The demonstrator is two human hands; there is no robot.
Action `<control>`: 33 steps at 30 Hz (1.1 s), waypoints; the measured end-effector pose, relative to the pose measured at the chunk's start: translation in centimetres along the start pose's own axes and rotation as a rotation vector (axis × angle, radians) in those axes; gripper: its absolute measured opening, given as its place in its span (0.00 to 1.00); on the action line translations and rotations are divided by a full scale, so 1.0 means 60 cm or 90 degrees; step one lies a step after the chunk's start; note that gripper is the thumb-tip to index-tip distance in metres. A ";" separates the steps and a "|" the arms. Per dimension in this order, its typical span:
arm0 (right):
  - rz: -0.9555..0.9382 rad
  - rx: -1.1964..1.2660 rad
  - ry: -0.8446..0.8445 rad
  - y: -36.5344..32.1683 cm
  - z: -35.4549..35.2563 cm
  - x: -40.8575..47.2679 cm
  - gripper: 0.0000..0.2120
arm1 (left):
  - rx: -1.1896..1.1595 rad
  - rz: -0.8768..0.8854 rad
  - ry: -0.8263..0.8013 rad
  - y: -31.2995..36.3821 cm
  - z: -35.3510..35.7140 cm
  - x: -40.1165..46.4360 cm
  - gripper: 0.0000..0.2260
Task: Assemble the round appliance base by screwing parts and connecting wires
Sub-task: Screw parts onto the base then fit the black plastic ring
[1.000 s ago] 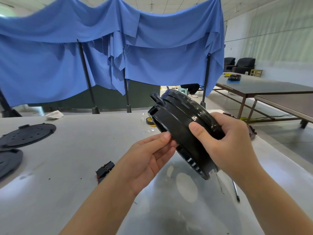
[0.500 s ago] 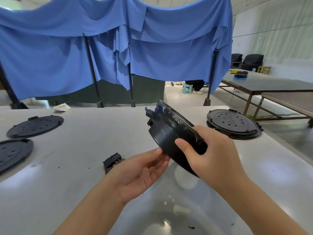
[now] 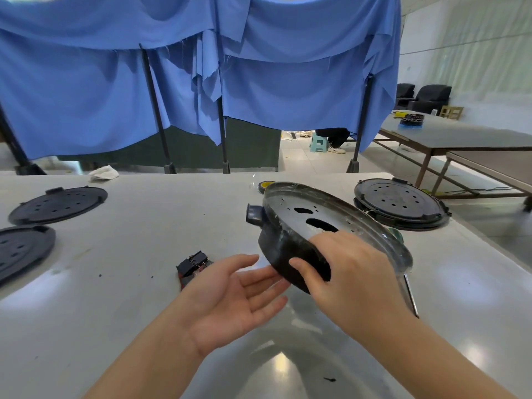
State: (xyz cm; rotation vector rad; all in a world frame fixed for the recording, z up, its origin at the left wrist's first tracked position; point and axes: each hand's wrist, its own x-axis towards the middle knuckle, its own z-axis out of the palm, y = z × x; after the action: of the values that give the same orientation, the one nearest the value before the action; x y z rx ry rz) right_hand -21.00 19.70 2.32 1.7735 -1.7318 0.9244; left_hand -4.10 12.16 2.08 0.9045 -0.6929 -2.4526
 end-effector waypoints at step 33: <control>0.250 0.506 -0.380 0.025 0.016 0.063 0.09 | 0.124 -0.034 0.073 -0.043 -0.022 0.026 0.36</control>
State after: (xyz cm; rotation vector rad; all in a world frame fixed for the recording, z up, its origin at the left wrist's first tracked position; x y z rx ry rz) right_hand -22.48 16.37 4.39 2.4310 -2.3507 1.5178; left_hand -4.86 12.92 -1.07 1.1415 -0.8888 -2.3876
